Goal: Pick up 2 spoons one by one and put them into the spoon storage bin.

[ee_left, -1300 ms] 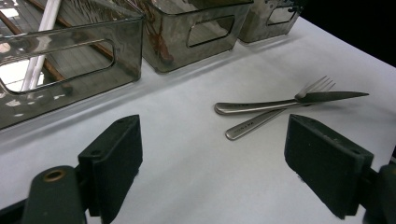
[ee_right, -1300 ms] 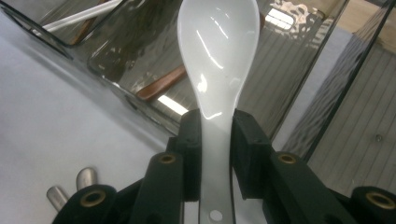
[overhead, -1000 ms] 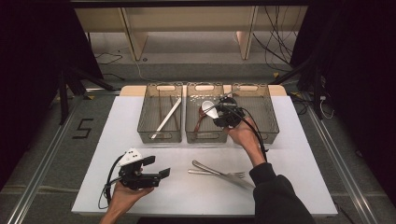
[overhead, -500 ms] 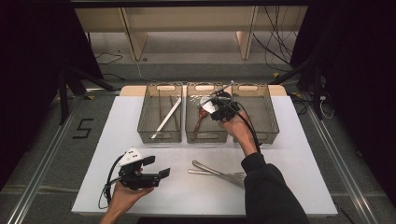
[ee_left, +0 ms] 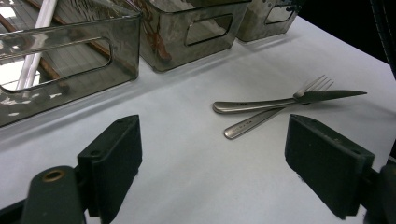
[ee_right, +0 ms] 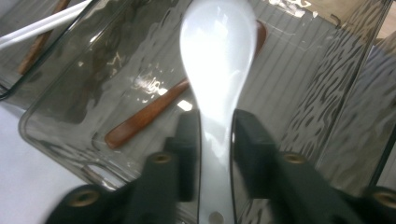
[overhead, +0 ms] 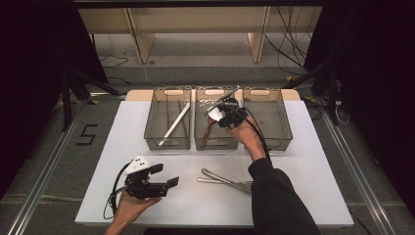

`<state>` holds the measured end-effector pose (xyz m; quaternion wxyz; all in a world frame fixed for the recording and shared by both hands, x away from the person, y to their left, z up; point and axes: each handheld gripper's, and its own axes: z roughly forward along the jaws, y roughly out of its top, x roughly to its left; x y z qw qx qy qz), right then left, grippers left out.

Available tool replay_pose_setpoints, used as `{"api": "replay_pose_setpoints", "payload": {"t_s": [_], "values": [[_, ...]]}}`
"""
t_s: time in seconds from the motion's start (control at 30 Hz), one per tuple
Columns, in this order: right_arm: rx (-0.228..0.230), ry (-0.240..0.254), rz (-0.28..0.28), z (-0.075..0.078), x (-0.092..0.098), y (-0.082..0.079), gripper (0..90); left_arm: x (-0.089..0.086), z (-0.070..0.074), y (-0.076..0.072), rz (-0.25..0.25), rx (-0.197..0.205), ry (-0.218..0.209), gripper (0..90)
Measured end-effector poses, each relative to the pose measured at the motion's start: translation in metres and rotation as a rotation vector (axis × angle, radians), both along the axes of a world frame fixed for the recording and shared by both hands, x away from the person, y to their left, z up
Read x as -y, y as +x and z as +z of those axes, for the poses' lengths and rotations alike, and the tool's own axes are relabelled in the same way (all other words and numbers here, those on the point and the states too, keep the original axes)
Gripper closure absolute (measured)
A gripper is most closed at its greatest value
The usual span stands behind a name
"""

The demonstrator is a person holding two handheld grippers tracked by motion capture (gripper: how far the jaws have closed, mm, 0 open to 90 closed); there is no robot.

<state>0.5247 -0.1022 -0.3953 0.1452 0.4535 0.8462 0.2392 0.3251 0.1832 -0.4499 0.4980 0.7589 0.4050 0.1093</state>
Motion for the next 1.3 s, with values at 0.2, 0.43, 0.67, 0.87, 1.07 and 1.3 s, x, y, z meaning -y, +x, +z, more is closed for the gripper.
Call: {"api": "replay_pose_setpoints", "payload": {"t_s": [0.2, 0.43, 0.67, 0.87, 1.07, 1.3], "values": [[0.005, 0.031, 0.033, 0.006, -0.001, -0.007, 50.9, -0.001, 0.000, 0.000, 0.001, -0.001, 0.000, 18.5], [0.034, 0.071, 0.089, 0.015, 0.004, -0.026, 42.2, -0.001, 0.000, 0.000, 0.006, 0.002, -0.007, 18.4], [0.044, 0.106, 0.149, 0.020, 0.011, -0.052, 36.8, -0.001, 0.000, 0.000, 0.009, 0.002, -0.010, 18.4], [0.043, 0.122, 0.202, 0.019, 0.016, -0.074, 34.6, -0.001, 0.000, -0.001, 0.014, 0.001, -0.011, 18.3], [0.029, 0.137, 0.250, 0.011, 0.021, -0.096, 33.9, -0.002, -0.001, -0.001, 0.011, 0.002, -0.008, 18.2], [-0.009, 0.129, 0.299, -0.005, 0.024, -0.117, 33.1, -0.001, 0.000, -0.001, 0.004, 0.002, -0.005, 17.9]]}}
